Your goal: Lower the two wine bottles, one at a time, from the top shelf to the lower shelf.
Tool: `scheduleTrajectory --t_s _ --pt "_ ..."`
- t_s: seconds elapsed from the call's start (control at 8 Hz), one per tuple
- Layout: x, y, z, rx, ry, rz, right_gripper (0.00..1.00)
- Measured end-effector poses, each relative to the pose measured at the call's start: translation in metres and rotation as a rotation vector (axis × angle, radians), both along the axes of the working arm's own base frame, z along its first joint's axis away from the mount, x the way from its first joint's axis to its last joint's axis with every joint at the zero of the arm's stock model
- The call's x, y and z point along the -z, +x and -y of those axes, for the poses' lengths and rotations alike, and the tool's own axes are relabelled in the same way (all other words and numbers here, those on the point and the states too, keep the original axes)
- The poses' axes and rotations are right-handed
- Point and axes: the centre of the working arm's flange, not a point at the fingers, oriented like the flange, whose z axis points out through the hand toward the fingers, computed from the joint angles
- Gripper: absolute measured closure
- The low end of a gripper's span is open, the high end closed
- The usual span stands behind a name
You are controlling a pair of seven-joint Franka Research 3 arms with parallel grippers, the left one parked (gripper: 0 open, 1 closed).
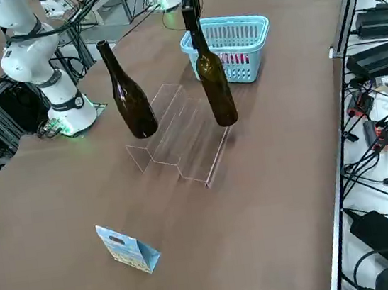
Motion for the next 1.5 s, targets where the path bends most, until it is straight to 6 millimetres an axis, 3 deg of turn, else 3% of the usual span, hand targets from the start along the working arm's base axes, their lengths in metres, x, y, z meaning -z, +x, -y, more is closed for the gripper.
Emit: scheduleTrajectory --t_s 1.0,1.5 --pt "0.044 0.004 0.001 0.014 0.001 -0.108 0.61" --pt "0.047 0.001 0.004 0.023 0.004 -0.136 0.61"
